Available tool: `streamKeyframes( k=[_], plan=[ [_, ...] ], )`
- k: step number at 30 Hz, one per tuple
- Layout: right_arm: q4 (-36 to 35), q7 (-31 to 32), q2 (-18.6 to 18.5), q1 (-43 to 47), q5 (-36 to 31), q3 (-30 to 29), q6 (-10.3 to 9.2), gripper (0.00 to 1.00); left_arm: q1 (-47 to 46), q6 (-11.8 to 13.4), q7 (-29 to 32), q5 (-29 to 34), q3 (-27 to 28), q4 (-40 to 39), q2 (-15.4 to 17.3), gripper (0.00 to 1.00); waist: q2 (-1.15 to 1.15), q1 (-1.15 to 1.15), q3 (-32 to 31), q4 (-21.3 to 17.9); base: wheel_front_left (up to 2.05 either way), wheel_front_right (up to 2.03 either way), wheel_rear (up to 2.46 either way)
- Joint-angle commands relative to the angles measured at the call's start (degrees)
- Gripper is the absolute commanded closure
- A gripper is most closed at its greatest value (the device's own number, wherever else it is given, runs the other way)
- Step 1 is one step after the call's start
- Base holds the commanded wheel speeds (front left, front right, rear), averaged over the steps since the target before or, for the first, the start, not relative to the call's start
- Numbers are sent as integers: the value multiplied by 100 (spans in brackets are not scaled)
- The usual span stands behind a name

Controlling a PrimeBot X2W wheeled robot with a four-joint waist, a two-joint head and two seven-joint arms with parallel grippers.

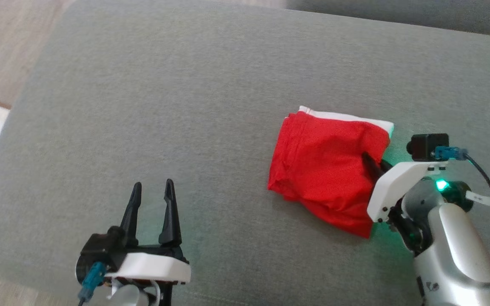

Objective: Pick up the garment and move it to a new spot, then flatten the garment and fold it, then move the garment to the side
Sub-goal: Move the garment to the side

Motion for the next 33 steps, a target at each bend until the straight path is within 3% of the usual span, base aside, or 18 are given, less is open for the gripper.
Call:
streamKeyframes(
  k=[1,15,21,28,33],
  plan=[
    [-217,-96,-21,-116,-53,84,42,100,-217,-16,-64,48,182,-140,27,0,0,0,-9,-128,0,0,0],
    [-1195,-39,-672,453,-138,-516,42,100,-324,-124,-60,133,11,-162,-14,0,0,0,-33,-1634,0,0,0],
    [-1598,44,-647,614,-103,-697,42,100,-493,-145,38,232,-114,-269,29,0,0,0,78,-2175,0,0,0],
    [-1766,26,-539,548,-143,-793,42,100,-714,-151,207,344,-251,-415,75,0,0,0,282,-2431,0,0,0],
    [-1720,159,-869,151,-223,-696,42,100,-771,-136,269,369,-284,-463,116,0,0,0,418,-2383,0,0,0]
  ],
)
